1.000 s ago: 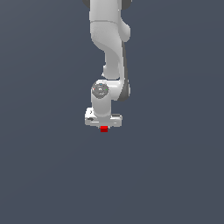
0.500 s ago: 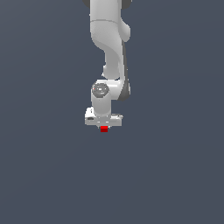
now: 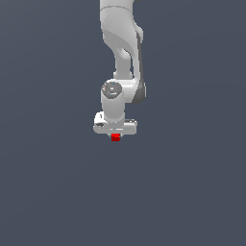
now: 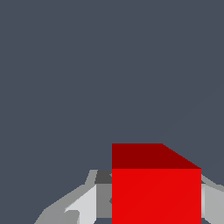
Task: Pick up the red cube and move it to a goal position.
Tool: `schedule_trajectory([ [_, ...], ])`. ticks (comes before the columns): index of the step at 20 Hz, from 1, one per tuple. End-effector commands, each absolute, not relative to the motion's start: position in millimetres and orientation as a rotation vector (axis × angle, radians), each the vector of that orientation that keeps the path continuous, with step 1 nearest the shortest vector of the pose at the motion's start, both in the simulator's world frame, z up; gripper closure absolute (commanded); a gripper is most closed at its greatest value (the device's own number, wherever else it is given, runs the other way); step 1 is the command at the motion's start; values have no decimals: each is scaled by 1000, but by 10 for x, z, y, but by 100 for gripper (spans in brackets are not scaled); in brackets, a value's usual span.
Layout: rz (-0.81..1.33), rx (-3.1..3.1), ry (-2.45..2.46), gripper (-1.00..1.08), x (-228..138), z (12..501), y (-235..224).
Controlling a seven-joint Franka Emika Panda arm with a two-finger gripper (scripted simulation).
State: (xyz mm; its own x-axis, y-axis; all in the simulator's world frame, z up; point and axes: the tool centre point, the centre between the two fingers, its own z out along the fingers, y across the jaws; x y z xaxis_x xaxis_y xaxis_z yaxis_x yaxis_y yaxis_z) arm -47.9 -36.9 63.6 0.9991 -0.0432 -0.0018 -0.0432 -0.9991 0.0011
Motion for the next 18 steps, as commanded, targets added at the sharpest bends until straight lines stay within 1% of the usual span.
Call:
schedule_trajectory([
  [1,-1,3140,-67,108,-480,820,-325],
  [6,-1,3140,-67,108,-491,1284,-212],
  [18,0,3139,-68,108,-511,2621,109],
])
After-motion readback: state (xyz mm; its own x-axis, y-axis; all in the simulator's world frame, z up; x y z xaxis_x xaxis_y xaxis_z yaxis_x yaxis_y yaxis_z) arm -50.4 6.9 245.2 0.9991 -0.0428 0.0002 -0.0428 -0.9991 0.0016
